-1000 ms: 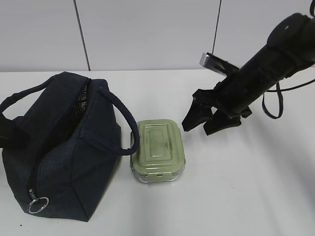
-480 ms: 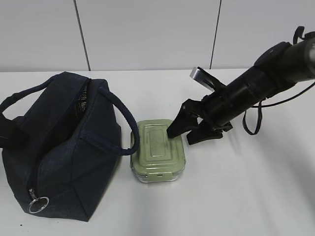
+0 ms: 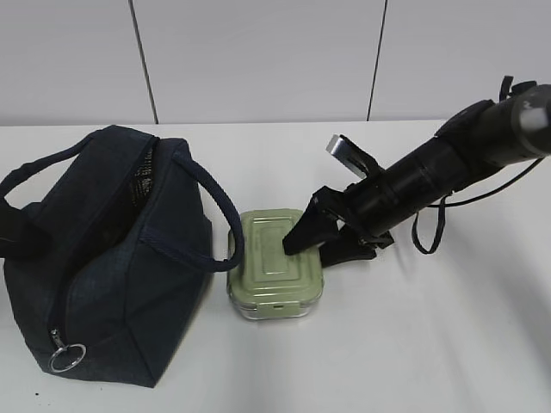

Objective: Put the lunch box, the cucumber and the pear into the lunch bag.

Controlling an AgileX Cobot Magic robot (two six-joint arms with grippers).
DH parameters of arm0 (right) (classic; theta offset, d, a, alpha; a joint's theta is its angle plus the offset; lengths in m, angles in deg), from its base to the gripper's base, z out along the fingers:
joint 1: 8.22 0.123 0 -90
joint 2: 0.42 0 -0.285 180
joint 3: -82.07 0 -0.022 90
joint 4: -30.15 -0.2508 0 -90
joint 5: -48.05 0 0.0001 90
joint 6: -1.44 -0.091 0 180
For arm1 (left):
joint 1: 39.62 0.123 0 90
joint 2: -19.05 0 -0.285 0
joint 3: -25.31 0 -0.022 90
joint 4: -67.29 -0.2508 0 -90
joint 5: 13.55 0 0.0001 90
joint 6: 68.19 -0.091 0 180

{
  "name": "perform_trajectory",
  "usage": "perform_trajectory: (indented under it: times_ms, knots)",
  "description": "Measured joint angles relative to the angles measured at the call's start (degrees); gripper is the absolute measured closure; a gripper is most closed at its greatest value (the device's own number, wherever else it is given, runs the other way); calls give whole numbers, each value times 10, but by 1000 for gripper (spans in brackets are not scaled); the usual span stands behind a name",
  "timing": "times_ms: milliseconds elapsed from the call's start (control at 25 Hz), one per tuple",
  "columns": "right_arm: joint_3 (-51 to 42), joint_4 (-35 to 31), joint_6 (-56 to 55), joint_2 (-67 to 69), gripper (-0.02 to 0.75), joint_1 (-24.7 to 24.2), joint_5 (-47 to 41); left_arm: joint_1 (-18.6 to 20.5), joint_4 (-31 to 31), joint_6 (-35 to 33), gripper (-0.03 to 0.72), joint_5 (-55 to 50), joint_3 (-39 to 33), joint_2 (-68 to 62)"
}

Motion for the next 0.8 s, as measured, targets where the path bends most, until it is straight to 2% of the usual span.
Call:
perform_trajectory:
  times_ms: [200,400,560,720,800]
  knots:
    - [1,-20,-2,3,422,0,-16,0,0,0,706,2,0,0]
    - [1,-9,-2,-11,426,-2,-14,0,-1,0,706,2,0,0]
    - [9,57,-28,-56,433,-20,6,0,-2,0,706,2,0,0]
    - [61,136,-86,-123,433,-35,7,0,-4,0,706,3,0,0]
    - [99,133,-100,-145,433,-32,-4,0,-4,0,706,4,0,0]
